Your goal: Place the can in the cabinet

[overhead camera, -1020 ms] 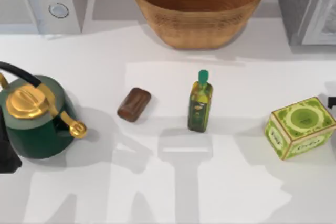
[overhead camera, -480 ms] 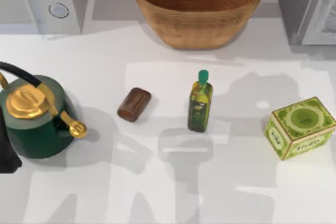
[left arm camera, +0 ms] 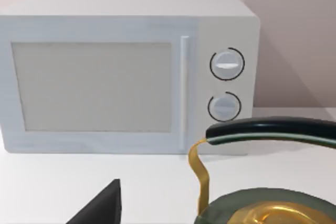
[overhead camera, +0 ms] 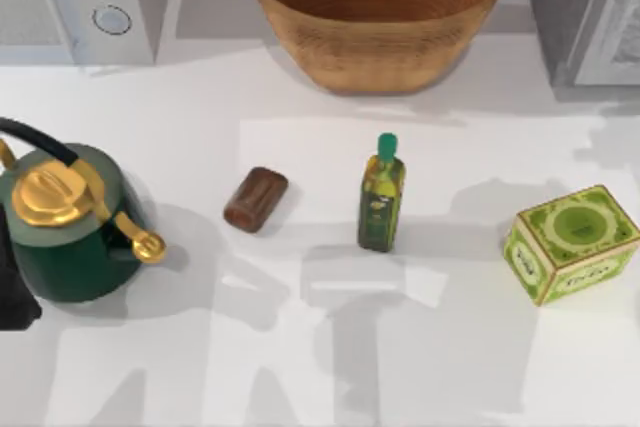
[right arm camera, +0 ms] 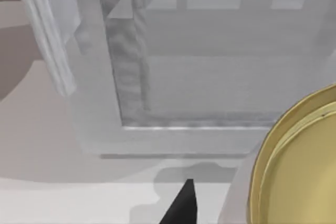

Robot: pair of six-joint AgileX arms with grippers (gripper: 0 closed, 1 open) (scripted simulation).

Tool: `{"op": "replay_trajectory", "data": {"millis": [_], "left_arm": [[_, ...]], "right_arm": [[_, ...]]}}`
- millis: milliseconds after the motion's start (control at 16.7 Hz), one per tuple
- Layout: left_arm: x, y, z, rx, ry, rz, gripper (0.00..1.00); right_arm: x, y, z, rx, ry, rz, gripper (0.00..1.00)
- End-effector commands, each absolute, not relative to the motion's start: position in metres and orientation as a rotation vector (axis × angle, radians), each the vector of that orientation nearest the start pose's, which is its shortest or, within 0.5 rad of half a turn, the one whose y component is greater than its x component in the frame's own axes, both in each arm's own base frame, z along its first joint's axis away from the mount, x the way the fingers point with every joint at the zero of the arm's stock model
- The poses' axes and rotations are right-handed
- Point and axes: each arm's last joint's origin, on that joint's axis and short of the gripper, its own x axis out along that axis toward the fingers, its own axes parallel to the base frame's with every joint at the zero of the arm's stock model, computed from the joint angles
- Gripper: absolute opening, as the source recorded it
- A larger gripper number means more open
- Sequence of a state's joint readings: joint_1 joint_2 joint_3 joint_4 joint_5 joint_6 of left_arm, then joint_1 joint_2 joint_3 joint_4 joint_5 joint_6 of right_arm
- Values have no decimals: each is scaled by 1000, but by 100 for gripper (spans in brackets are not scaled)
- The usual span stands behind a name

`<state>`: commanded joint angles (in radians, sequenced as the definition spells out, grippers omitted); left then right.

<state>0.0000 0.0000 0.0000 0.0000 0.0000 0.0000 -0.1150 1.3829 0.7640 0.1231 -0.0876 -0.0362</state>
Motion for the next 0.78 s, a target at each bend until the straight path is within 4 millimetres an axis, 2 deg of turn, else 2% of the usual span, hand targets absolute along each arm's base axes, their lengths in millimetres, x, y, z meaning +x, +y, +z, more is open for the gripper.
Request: {"op": "replay_trajectory", "data": {"millis": [300, 420, 600, 780], "left_arm": [[106, -1, 160, 0, 0, 0, 100], [106, -1, 160, 0, 0, 0, 100], [106, -1, 160, 0, 0, 0, 100], [106, -1, 160, 0, 0, 0, 100]], "right_arm": [[297, -30, 218, 6, 496, -9, 0], [290, -28, 217, 7, 502, -6, 0], [268, -21, 216, 7, 501, 12, 0], [234, -12, 221, 0, 444, 35, 0]]}}
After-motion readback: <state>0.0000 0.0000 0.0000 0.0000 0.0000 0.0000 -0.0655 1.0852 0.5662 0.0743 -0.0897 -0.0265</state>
